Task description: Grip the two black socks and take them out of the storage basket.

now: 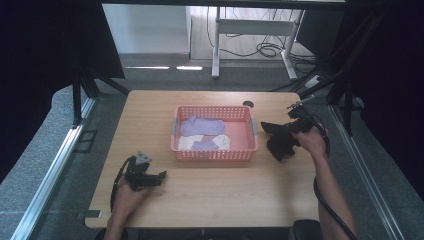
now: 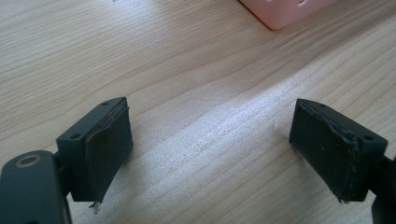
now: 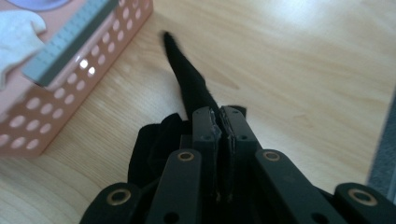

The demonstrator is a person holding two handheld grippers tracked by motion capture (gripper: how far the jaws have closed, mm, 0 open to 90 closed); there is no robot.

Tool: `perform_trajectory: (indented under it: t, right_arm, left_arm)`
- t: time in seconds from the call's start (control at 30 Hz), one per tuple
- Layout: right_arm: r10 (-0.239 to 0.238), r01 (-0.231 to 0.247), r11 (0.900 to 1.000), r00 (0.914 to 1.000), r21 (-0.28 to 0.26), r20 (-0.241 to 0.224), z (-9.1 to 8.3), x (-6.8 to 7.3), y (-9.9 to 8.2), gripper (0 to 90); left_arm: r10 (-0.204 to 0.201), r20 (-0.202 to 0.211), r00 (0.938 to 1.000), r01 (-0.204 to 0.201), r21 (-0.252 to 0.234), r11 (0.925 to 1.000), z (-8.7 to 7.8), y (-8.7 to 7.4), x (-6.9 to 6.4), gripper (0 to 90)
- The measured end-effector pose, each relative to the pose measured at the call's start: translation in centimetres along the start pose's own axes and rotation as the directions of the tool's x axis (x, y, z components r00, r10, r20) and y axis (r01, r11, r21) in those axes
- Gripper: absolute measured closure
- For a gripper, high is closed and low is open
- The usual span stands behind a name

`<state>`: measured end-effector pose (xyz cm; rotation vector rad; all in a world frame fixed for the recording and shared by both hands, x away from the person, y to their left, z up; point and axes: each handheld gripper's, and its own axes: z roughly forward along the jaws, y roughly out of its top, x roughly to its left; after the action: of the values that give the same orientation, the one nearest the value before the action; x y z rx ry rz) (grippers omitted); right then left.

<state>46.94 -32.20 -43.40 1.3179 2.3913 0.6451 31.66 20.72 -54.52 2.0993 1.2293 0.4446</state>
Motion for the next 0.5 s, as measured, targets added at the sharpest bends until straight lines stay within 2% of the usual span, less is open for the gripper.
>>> perform_trajectory:
  t: [0.27, 0.37, 0.5]
  right_arm:
    - [0.024, -0.022, 0.999, 0.9993, 0.039, -0.03, 2.8, 0.3, -1.8, 79.8]
    - [0.023, -0.022, 0.9994, 0.9991, 0.027, -0.035, 2.5, 0.5, -1.6, 69.6]
    - [0.013, -0.013, 0.9999, 0.9995, -0.01, -0.028, 1.0, 0.9, -0.9, 54.8]
  left_arm:
    - [0.003, -0.001, 1.0, -0.003, -0.002, 1.0, 0.0, 0.0, 0.0, 12.9]
    - [0.002, -0.001, 1.0, -0.002, -0.002, 1.0, 0.0, 0.0, 0.0, 12.9]
    - [0.002, -0.001, 1.0, -0.002, 0.0, 1.0, 0.0, 0.0, 0.0, 12.9]
